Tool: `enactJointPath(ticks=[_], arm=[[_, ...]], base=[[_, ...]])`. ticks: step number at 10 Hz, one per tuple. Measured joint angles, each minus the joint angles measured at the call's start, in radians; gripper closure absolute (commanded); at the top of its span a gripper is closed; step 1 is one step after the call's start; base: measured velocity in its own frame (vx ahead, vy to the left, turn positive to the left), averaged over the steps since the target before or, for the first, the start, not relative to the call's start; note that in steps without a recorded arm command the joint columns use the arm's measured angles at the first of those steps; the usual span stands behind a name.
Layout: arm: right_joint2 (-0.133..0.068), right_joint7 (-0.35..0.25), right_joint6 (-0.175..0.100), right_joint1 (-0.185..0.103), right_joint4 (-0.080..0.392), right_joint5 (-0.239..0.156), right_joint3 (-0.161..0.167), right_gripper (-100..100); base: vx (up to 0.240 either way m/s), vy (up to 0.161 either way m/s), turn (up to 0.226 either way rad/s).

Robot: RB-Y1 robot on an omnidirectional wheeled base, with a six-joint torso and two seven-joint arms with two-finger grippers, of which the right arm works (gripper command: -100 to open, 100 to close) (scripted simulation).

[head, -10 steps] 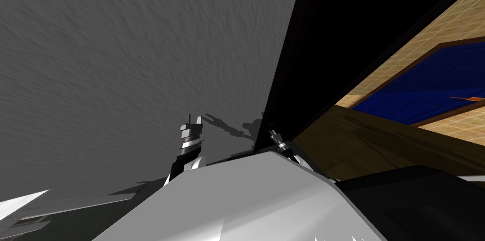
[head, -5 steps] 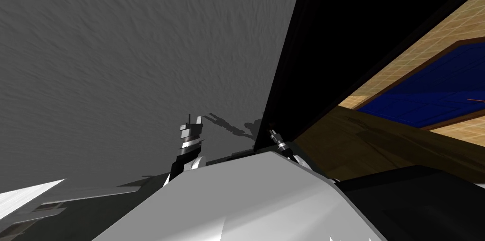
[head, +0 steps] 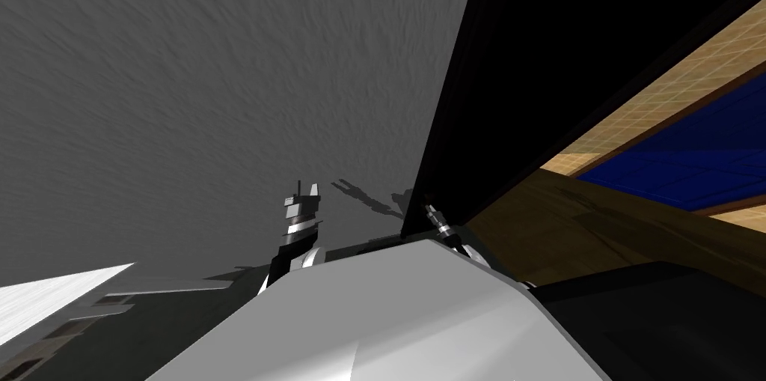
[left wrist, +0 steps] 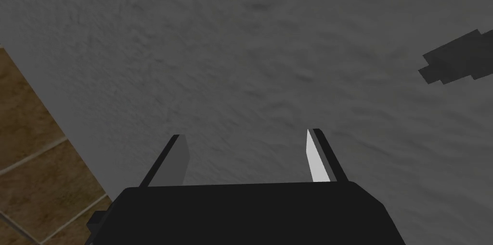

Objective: Pull the door open

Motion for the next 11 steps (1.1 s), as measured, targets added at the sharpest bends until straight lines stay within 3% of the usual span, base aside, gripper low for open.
enactJointPath(ticks=[10,11], arm=[[0.008,-0.23,0.031,0.002,-0.03,-0.07,0.026,100],[0.01,-0.256,0.03,0.005,-0.036,-0.079,0.029,-100]], base=[[-0.038,-0.022,0.057],[-0.046,-0.019,0.039]])
